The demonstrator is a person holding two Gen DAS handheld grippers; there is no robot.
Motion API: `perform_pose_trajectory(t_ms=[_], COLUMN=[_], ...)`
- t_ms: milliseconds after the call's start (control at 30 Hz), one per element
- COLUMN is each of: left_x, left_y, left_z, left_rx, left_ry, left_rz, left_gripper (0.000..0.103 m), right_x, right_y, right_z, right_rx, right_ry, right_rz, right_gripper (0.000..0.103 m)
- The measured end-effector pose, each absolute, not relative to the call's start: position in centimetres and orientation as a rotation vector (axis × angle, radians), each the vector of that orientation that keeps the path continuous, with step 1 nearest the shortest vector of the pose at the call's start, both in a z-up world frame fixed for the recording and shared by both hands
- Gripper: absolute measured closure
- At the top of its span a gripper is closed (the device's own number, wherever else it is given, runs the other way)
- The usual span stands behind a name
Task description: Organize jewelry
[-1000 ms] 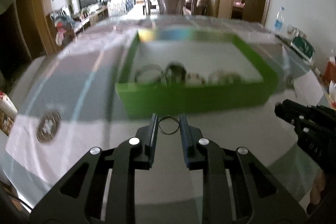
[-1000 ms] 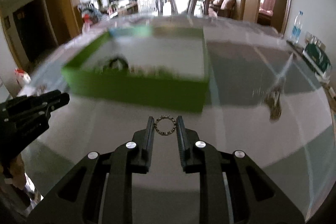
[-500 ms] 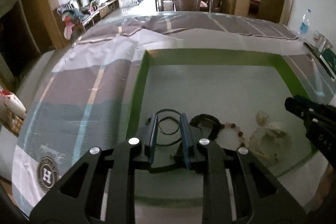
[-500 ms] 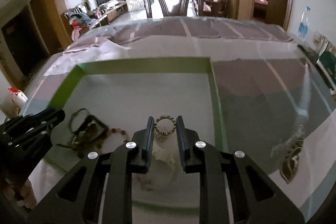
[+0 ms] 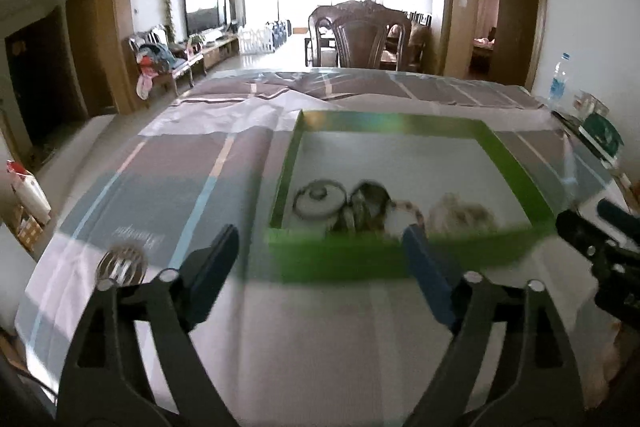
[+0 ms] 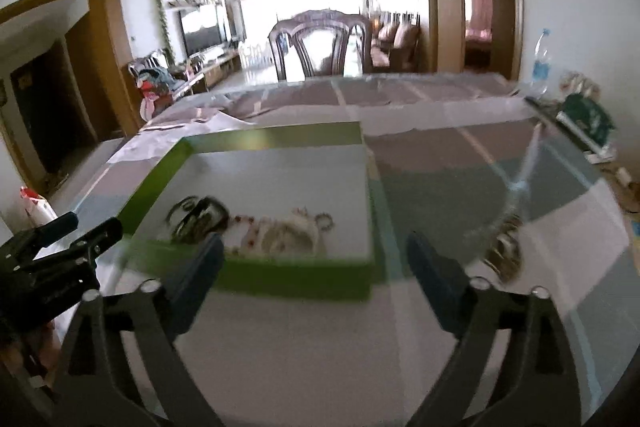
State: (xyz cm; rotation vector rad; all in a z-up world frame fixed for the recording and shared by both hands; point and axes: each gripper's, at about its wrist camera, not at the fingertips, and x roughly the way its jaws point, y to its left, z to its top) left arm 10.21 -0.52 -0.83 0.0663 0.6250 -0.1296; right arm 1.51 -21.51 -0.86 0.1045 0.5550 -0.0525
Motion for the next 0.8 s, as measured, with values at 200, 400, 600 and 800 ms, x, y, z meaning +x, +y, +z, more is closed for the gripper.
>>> perform_pose_trajectory(t_ms=[200, 400, 600, 800], left_x=[3.2, 1.2, 1.1, 0.8], left_y=[-0.7, -1.4, -0.9, -0.8], left_z=[-1.0, -0.2, 0.2, 0.2], left_rx=[0.067, 0.076, 0.054, 0.065], left_ry=[0.562, 0.530, 0.527, 0.526], left_rz=[-0.102, -0.136, -0.127, -0.144], left_gripper=[0.009, 0.005, 0.004, 0.004], right_x=[-3.9, -3.9, -4.4, -4.5], right_y=[-21.0, -20.0, -19.7, -19.7], right_z=[-1.1, -1.0, -1.2, -1.2], right_rx=[0.028, 0.007, 0.007, 0.013], right_ry=[0.476, 0.459, 0.465, 0.464], right_rz=[-0.162, -0.153, -0.141, -0.140], right_gripper=[0.004, 0.004, 0.004, 0.004])
